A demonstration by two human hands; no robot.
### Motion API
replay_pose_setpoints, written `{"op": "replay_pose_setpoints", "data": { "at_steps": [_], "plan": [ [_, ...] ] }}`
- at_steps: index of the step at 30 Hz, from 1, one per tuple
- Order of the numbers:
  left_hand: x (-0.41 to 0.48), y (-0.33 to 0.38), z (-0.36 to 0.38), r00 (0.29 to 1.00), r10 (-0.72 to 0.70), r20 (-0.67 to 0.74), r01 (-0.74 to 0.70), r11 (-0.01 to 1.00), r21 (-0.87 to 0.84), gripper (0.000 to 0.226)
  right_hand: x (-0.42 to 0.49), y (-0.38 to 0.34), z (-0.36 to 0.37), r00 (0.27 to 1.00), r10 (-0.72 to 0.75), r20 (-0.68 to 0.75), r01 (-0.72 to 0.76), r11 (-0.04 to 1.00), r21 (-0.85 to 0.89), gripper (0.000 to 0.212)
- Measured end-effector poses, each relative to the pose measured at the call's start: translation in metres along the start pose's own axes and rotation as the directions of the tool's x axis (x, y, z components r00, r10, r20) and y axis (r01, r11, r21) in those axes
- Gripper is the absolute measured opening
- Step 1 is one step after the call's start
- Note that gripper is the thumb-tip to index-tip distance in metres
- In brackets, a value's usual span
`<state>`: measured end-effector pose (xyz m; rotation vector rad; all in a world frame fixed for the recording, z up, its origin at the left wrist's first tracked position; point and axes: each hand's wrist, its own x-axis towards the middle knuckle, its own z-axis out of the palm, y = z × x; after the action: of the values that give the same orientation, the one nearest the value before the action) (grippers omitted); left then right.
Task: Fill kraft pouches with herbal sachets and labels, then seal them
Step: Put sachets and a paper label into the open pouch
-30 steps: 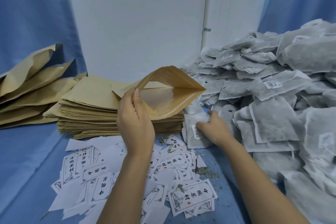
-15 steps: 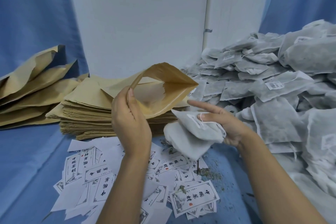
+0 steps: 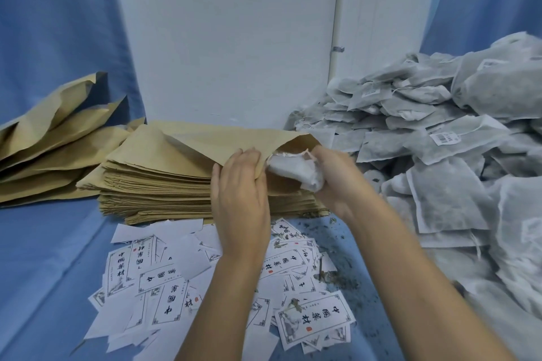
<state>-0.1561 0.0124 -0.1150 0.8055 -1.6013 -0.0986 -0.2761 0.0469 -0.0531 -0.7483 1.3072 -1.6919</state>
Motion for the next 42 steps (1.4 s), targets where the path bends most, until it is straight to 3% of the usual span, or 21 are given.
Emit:
{"op": "replay_pose_setpoints", "data": {
  "at_steps": [2,3,5,7,9,12,15,18,20,22,25,29,33,35,36,39,40,42],
  "plan": [
    [0.002,0.002,0.001,1.0,-0.003,-0.012,0.003,1.0,-0.011,0.03,-0.002,0.007,0.013,0.998,0.002,0.055,0.003,0.997,-0.079,0.012],
    [0.003,0.003,0.001,1.0,-0.01,-0.02,0.01,1.0,-0.019,0.031,-0.001,0.013,0.018,0.999,-0.029,0.015,0.031,0.983,-0.181,0.018],
    [0.005,0.002,-0.001,0.999,-0.028,-0.037,0.027,0.999,-0.022,0.029,0.007,0.023,0.018,0.975,-0.18,-0.132,0.108,0.897,-0.429,0.04],
    [0.005,0.0,-0.002,0.998,-0.039,-0.043,0.038,0.999,-0.019,0.028,0.008,0.025,0.013,0.905,-0.37,-0.213,0.19,0.796,-0.575,0.045],
    [0.005,-0.001,-0.002,0.999,-0.027,-0.04,0.027,1.0,-0.008,0.028,0.01,0.026,0.008,0.886,-0.393,-0.247,0.2,0.802,-0.562,0.043],
    [0.002,0.0,-0.001,1.0,-0.023,-0.017,0.023,1.0,-0.007,0.033,0.01,0.023,0.01,0.912,-0.276,-0.303,0.131,0.897,-0.422,0.041],
    [0.001,0.003,0.003,0.999,-0.034,0.001,0.034,0.999,-0.011,0.032,0.002,0.018,0.018,0.98,-0.111,-0.168,0.074,0.975,-0.21,0.028],
    [0.002,0.003,0.004,0.997,-0.07,-0.021,0.069,0.996,-0.048,0.026,-0.01,0.013,0.022,0.985,-0.107,0.138,0.142,0.951,-0.275,0.006],
    [0.004,0.002,0.002,0.994,-0.109,-0.032,0.106,0.992,-0.072,0.026,-0.016,0.009,0.019,0.968,-0.084,0.237,0.193,0.853,-0.486,0.022],
    [0.005,0.001,0.001,0.991,-0.132,-0.034,0.129,0.989,-0.078,0.026,-0.013,0.008,0.011,0.964,-0.077,0.255,0.238,0.681,-0.693,0.049],
    [0.006,0.001,0.0,0.99,-0.143,-0.017,0.141,0.987,-0.08,0.027,-0.007,0.006,0.0,0.951,-0.228,0.21,0.298,0.488,-0.82,0.056],
    [0.005,0.0,0.0,0.99,-0.141,-0.009,0.14,0.987,-0.079,0.028,-0.002,0.007,-0.003,0.837,-0.545,0.053,0.316,0.402,-0.859,0.038],
    [0.005,0.001,0.001,0.992,-0.124,-0.016,0.122,0.989,-0.086,0.03,0.0,0.019,0.008,0.627,-0.779,0.027,0.439,0.324,-0.838,0.02],
    [0.006,0.001,0.002,0.993,-0.116,-0.024,0.113,0.989,-0.094,0.029,0.004,0.024,0.018,0.578,-0.814,0.058,0.508,0.303,-0.806,0.016],
    [0.006,0.002,0.002,0.993,-0.117,-0.029,0.113,0.988,-0.101,0.03,0.007,0.024,0.023,0.62,-0.778,0.105,0.517,0.303,-0.801,0.016],
    [0.006,0.001,0.003,0.991,-0.128,-0.031,0.124,0.986,-0.108,0.031,0.017,0.018,0.031,0.845,-0.484,0.227,0.405,0.303,-0.863,0.023],
    [0.005,0.0,0.002,0.991,-0.131,-0.031,0.127,0.986,-0.108,0.031,0.018,0.016,0.031,0.866,-0.447,0.225,0.386,0.312,-0.868,0.028],
    [0.006,0.0,0.001,0.99,-0.139,-0.036,0.134,0.984,-0.117,0.03,0.016,0.013,0.027,0.83,-0.525,0.188,0.388,0.303,-0.871,0.029]
  ]
}}
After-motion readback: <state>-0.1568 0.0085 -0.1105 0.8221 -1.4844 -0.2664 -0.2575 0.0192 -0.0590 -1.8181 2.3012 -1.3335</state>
